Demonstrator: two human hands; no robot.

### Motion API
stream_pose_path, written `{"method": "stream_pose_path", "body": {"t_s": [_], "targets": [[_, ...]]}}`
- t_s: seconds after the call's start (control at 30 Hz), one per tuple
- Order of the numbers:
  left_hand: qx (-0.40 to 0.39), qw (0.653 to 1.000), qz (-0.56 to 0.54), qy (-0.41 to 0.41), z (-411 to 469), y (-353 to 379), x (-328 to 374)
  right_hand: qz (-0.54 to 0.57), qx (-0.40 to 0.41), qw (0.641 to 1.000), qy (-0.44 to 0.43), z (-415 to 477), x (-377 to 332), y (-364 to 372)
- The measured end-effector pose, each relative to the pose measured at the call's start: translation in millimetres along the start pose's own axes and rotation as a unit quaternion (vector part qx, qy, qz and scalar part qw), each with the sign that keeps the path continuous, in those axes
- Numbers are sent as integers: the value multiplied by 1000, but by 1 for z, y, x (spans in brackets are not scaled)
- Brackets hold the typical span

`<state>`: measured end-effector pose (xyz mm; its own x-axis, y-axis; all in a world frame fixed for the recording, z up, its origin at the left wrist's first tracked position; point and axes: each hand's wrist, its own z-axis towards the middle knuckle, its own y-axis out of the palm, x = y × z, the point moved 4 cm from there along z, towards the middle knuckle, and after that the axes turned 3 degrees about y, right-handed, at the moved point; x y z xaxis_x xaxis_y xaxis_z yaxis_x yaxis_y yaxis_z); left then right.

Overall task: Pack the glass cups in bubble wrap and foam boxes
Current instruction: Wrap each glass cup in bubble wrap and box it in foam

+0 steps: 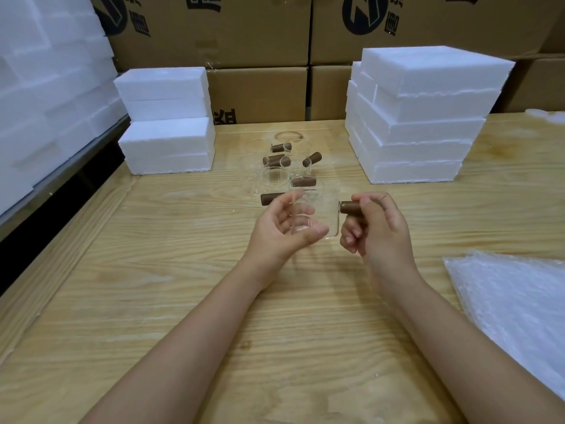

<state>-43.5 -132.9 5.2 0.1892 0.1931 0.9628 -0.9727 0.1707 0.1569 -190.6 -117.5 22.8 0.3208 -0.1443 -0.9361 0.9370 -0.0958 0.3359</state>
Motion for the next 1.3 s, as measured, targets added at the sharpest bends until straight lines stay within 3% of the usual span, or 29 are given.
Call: {"method": "stream_pose_path", "body": {"t_s": [0.1, 0.27, 0.5, 0.67, 0.93, 1.1, 1.3], "targets": [[19, 996, 76, 39, -4, 1, 4, -48, 51, 996, 46, 5, 8, -6], [4, 974, 181, 136, -7, 3, 12, -165, 85, 982, 42, 8, 14, -13], [-4, 935, 282, 218, -9, 1, 19, -124, 80, 986, 77, 12, 25, -14], [15, 929, 286, 232, -10, -1, 22, -159, 70, 985, 0, 10, 22, -12], [46, 935, 286, 204, -7, -6, 14, -295, 69, 931, -201, -5, 8, -1], [35, 945, 278, 168, -7, -8, 10, -302, 78, 927, -208, -3, 6, -2], [24, 940, 278, 194, -10, -5, 14, -256, 89, 954, -129, 4, 17, -7]]}}
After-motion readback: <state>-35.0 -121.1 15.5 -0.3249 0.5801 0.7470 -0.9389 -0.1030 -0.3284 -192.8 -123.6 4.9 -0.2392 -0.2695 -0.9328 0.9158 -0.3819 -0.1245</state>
